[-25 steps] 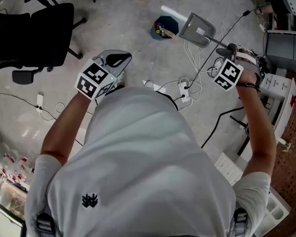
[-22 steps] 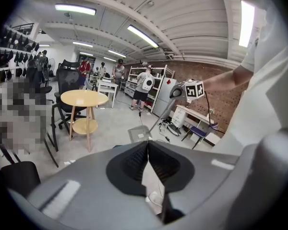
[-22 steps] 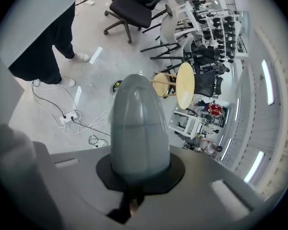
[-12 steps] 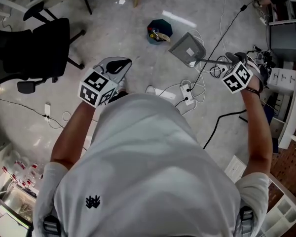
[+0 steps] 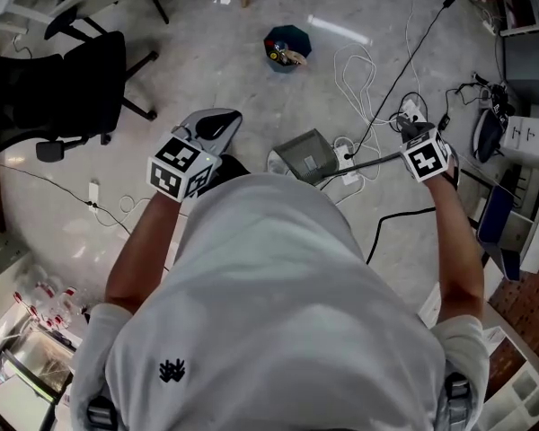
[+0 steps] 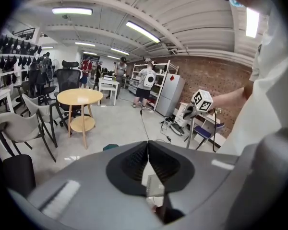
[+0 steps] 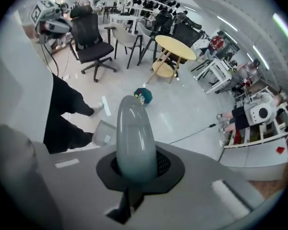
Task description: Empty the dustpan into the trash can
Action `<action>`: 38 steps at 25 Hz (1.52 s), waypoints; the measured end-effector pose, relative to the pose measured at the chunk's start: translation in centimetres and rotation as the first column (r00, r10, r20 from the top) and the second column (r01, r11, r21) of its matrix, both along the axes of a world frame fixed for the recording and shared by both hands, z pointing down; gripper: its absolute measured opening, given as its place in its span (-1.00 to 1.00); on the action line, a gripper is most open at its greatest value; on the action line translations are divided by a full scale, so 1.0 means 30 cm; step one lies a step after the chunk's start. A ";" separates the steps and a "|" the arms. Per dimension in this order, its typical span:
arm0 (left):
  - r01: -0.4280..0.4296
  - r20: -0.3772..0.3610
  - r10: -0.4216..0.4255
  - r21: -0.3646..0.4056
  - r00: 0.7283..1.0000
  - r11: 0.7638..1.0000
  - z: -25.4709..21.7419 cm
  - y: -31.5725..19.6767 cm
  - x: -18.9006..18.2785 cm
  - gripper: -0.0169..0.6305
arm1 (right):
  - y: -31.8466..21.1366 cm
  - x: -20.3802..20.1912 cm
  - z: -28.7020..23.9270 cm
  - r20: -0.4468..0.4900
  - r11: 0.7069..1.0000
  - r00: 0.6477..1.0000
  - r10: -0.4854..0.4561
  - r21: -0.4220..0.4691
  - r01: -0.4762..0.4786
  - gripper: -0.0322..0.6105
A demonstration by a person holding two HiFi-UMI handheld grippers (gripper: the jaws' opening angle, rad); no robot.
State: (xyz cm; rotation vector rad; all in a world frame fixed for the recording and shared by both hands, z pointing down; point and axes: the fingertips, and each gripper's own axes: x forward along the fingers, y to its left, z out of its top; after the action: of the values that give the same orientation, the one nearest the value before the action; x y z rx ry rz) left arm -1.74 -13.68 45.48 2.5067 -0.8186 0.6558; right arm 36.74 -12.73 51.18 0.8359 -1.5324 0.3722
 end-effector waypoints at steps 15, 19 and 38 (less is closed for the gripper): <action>-0.034 0.034 0.035 -0.018 0.999 0.999 0.024 0.134 0.139 -0.77 | 0.248 -0.136 0.030 0.314 0.991 0.943 0.111 0.030 -0.127 -0.90; -0.032 0.038 0.032 -0.005 0.999 0.999 0.010 0.126 0.154 -0.77 | 0.196 -0.141 0.017 0.335 0.987 0.935 0.112 0.075 -0.145 -0.90; -0.007 0.053 0.006 0.021 0.999 1.000 -0.005 0.120 0.161 -0.77 | 0.112 -0.102 0.035 0.399 0.954 0.891 0.215 0.109 -0.279 -0.89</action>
State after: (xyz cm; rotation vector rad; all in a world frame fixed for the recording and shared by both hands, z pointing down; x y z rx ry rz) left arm 3.08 -10.07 45.32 2.5219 -0.8406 0.7217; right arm 33.69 -9.38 52.23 1.1451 -1.8411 0.6341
